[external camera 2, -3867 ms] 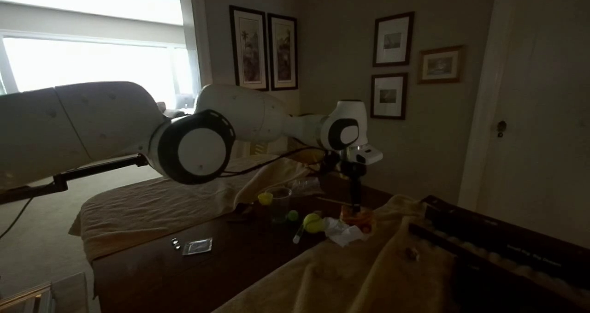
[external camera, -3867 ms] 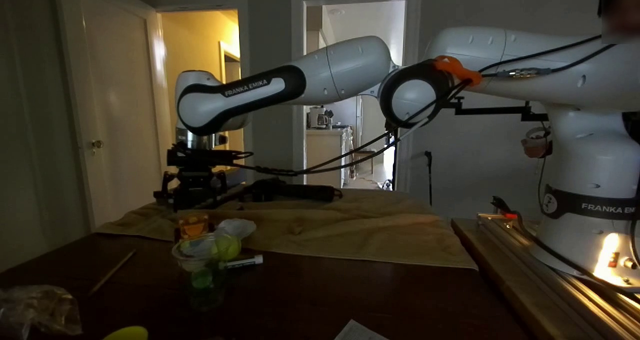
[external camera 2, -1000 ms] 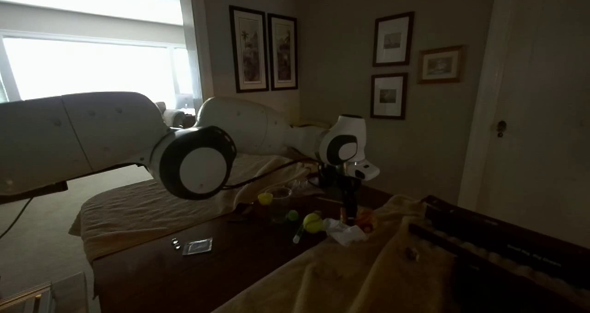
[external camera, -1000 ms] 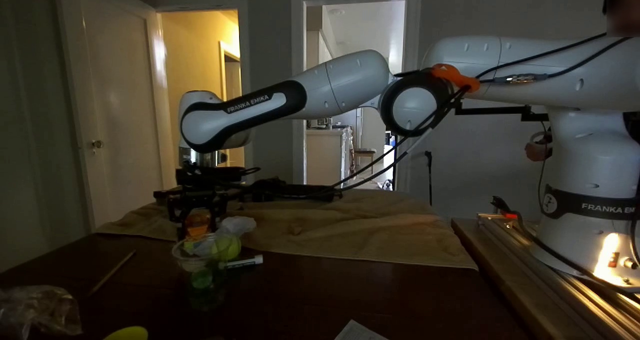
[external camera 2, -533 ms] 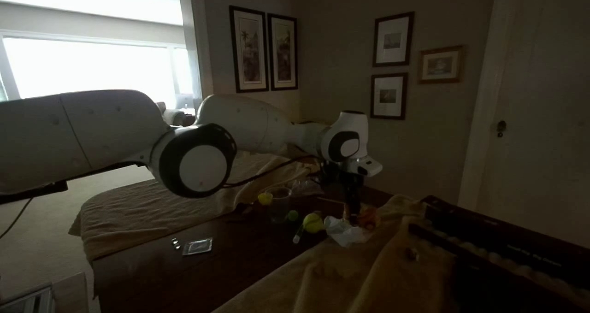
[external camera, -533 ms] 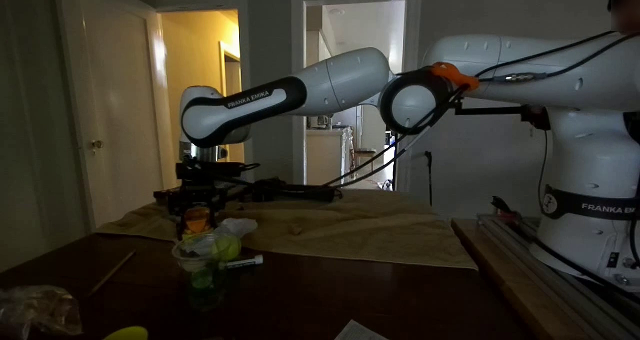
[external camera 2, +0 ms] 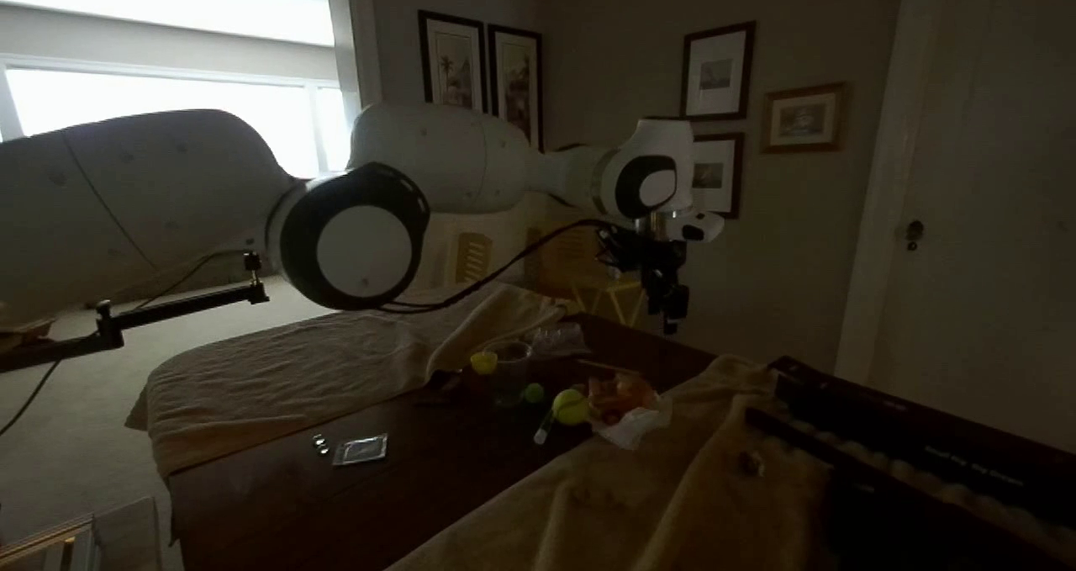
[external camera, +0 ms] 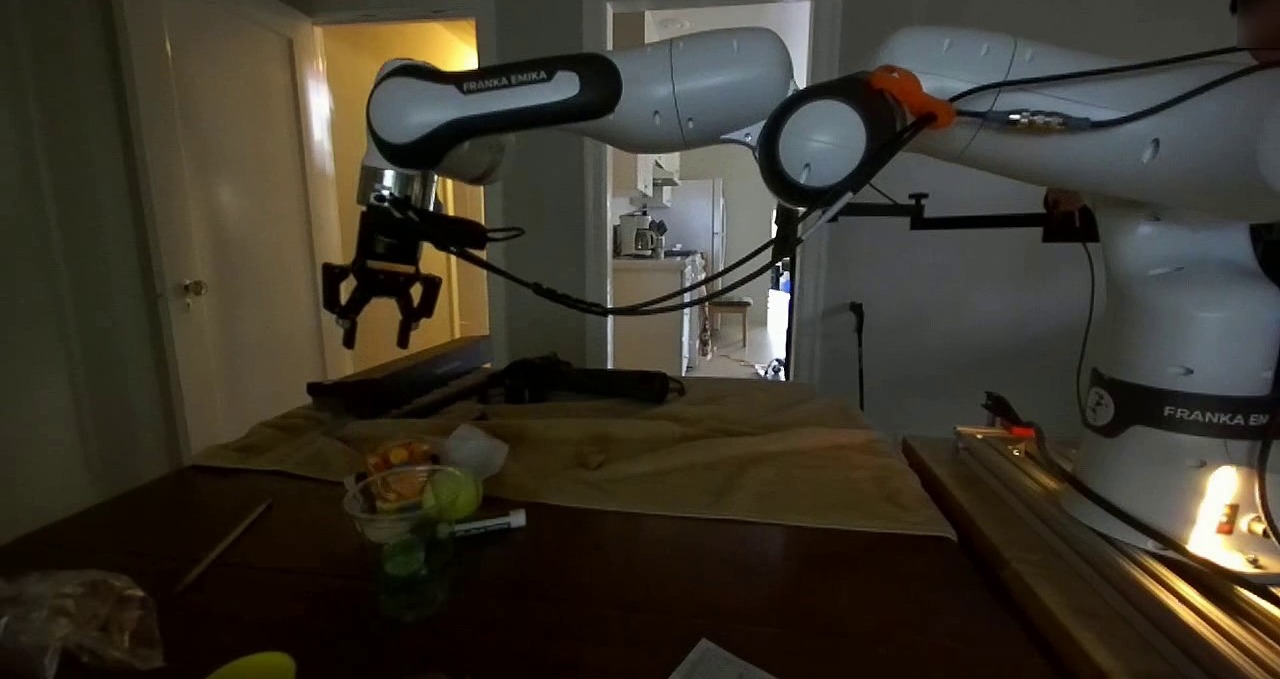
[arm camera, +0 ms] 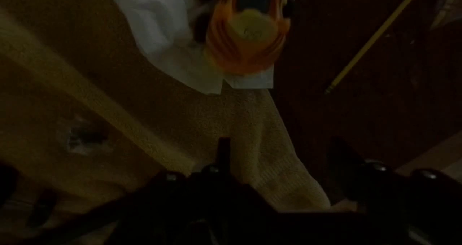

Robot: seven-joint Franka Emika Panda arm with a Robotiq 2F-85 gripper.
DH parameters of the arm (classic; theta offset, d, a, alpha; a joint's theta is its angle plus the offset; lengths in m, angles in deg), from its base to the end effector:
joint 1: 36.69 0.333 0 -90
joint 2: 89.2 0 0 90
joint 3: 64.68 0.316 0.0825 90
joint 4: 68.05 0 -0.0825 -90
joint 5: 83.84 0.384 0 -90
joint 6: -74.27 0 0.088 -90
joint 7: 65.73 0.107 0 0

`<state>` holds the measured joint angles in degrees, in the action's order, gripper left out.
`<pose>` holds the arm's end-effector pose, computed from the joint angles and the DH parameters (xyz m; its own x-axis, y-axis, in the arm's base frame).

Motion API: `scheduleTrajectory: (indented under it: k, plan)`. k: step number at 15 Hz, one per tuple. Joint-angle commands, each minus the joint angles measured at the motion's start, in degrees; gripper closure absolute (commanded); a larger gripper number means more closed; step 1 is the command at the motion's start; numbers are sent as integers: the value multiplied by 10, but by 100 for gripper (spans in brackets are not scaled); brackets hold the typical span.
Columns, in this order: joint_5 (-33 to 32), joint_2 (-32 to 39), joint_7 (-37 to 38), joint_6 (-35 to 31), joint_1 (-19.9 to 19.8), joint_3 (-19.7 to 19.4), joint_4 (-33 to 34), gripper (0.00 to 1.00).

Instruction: Move the toy to the left

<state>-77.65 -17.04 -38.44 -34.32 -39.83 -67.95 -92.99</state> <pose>0.8232 -0.0536 0.2988 0.8277 -0.5400 0.1530 -0.5231 -0.8410 -0.1384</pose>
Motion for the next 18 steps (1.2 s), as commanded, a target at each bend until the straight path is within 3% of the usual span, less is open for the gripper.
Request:
scheduleTrajectory:
  k: [1,2,3,4,5,8,18]
  plan:
    - [-7,-36,-99,42,-5,22,-16,55]
    - [-4,-38,-112,47,-6,26,-16,55]
    - [0,-41,-117,53,-7,30,-18,48]
    - [5,-39,-114,52,-10,35,-18,16]
    - [4,-38,-102,51,-10,34,-18,18]
    - [1,-36,-56,49,-4,27,-23,0]
    - [22,-7,197,78,46,43,-4,0]
